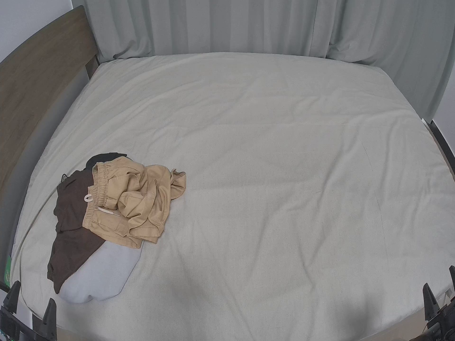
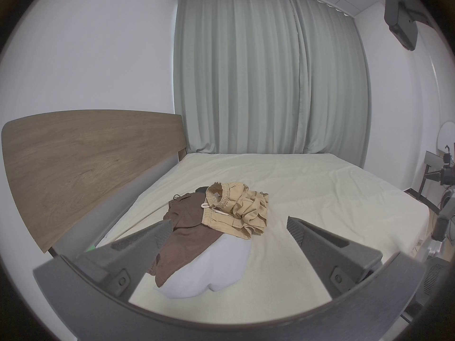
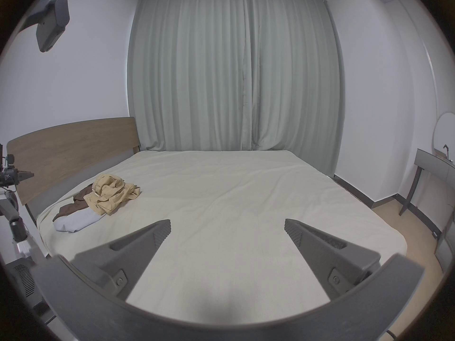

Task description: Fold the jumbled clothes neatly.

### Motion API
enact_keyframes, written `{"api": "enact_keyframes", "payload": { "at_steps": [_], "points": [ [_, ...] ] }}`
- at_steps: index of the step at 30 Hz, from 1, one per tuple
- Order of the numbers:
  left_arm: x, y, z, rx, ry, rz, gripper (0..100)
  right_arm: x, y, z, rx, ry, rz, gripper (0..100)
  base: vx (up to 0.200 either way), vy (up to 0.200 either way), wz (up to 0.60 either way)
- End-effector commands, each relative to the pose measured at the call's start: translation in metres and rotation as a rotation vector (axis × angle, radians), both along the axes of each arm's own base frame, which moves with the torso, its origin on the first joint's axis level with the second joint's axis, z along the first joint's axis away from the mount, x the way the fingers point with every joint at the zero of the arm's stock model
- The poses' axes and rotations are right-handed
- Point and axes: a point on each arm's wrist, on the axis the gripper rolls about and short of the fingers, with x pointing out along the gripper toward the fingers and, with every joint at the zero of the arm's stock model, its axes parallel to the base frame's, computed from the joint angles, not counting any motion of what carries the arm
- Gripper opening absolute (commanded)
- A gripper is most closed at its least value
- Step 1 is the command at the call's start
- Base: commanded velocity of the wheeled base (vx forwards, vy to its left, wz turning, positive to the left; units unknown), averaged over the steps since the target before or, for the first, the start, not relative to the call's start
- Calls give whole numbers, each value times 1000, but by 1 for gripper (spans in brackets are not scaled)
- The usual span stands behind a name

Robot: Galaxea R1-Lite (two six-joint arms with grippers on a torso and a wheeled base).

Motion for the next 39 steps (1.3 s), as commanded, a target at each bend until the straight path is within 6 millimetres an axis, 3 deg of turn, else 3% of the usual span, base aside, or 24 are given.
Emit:
{"api": "enact_keyframes", "payload": {
  "at_steps": [1,39],
  "points": [
    [0,0,-5,1,-1,1,100,0,0,-3,-1,1,2,100,0,0,0],
    [0,0,-5,-22,-7,2,100,1,0,-3,1,-6,-1,100,0,0,0]
  ]
}}
